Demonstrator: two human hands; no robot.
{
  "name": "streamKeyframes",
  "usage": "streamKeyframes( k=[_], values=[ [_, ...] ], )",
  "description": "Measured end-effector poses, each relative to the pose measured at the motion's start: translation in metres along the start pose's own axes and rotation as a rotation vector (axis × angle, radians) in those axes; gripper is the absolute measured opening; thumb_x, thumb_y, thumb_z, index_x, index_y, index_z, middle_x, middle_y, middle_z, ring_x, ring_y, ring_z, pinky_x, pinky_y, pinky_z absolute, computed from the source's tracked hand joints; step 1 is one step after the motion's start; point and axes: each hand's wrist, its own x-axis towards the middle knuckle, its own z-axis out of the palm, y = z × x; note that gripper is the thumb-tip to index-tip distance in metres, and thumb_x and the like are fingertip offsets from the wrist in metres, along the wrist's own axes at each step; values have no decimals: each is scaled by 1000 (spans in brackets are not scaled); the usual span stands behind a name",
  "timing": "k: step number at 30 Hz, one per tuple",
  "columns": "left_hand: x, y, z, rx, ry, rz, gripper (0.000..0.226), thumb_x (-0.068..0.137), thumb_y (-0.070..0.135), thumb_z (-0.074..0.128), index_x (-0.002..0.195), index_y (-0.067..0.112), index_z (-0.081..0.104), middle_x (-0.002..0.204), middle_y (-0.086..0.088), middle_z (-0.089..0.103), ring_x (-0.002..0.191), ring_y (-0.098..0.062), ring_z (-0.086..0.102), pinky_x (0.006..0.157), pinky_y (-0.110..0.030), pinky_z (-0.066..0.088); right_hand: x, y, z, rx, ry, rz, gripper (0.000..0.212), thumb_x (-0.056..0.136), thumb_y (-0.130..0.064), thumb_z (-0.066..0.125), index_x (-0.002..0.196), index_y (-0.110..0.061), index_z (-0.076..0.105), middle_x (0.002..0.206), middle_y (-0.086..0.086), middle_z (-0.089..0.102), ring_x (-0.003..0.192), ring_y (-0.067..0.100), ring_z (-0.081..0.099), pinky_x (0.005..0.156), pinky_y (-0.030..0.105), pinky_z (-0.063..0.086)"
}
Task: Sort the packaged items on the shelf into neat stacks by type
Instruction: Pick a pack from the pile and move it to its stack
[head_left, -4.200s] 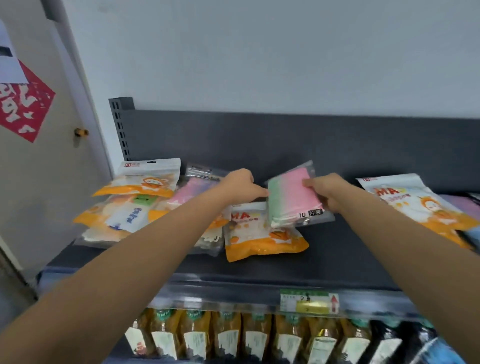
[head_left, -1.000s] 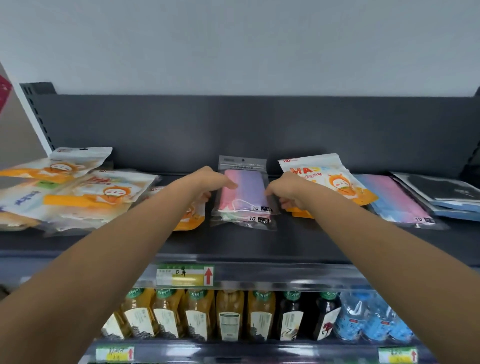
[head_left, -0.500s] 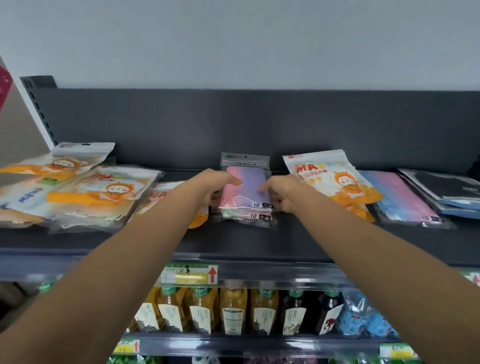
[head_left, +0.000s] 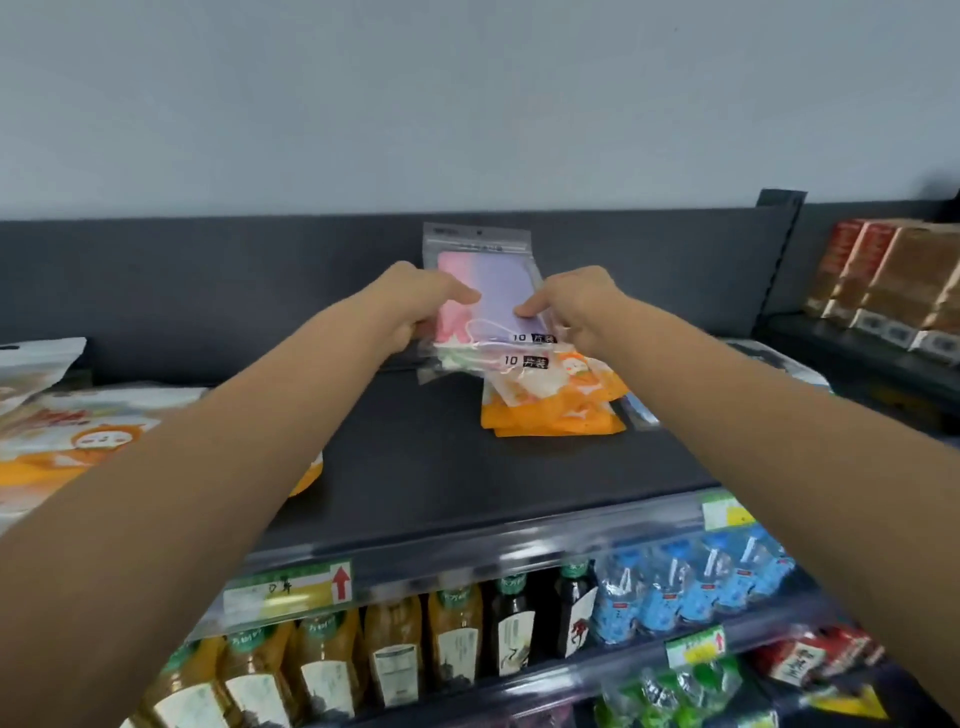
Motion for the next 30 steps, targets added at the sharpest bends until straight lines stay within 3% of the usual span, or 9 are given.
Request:
streamKeyframes(
  k=[6, 11, 13, 20, 23, 25, 27, 28, 30],
  values=[
    [12, 38, 93, -28, -86, 50, 50, 81, 18, 75, 122, 0, 53, 68, -5, 42, 55, -14, 38, 51, -24, 35, 32, 10, -104, -73, 8, -16, 45, 75, 7, 70, 58, -13, 33, 54, 7, 26, 45, 15, 20, 47, 22, 23],
    [28, 47, 182, 8, -96, -1, 23, 84, 17, 72, 91, 7, 53, 61, -3, 35, 53, -14, 32, 51, -23, 30, 77, 42, -175, -150, -16, 7, 45, 74, 9, 71, 56, -12, 35, 52, 6, 28, 43, 15, 21, 50, 25, 26],
    [34, 44, 211, 17, -78, -43, 24, 84, 16, 72, 94, 6, 53, 56, -3, 38, 50, -14, 34, 50, -24, 31, 96, 58, -195, -178, -49, 30, 43, 75, 8, 71, 57, -9, 36, 53, 7, 30, 45, 15, 23, 51, 25, 28],
    [50, 22, 259, 144, 2, -203, 28, 82, 17, 73, 92, 7, 49, 58, -4, 38, 47, -14, 32, 40, -16, 28, 137, 103, -214, -245, -239, 65, 41, 78, 5, 71, 57, -9, 39, 54, 4, 33, 44, 15, 28, 38, 20, 27],
    [52, 16, 266, 187, 53, -214, 36, 82, 23, 73, 102, 3, 51, 69, -8, 49, 55, -16, 45, 45, -24, 31, 142, 117, -205, -283, -274, 52, 36, 76, 0, 74, 59, -9, 44, 55, 5, 38, 44, 17, 33, 40, 21, 29],
    [55, 15, 270, 224, 75, -193, 61, 80, 30, 74, 123, -7, 51, 90, -18, 62, 77, -23, 61, 54, -29, 37, 141, 117, -198, -253, -253, 21, 23, 75, -6, 76, 78, -7, 54, 74, 9, 52, 57, 22, 46, 51, 26, 41],
    [56, 21, 274, 239, 73, -159, 73, 79, 30, 75, 133, -8, 46, 118, -28, 60, 98, -28, 62, 60, -35, 45, 140, 112, -194, -268, -215, -19, 32, 79, -8, 74, 107, -1, 59, 110, 14, 62, 94, 32, 61, 80, 40, 53],
    [55, 24, 274, 234, 74, -136, 76, 78, 28, 77, 135, -10, 44, 129, -30, 52, 106, -27, 59, 60, -33, 45, 140, 107, -192, -289, -206, -51, 30, 81, -8, 72, 108, -1, 61, 120, 16, 62, 108, 33, 60, 93, 43, 51],
    [55, 30, 273, 197, 68, -93, 69, 73, 24, 80, 126, -10, 52, 132, -25, 53, 110, -27, 57, 71, -30, 48, 138, 98, -191, -327, -215, -117, 22, 82, -8, 70, 102, -3, 63, 116, 19, 65, 103, 29, 62, 95, 41, 49]
  ],
)
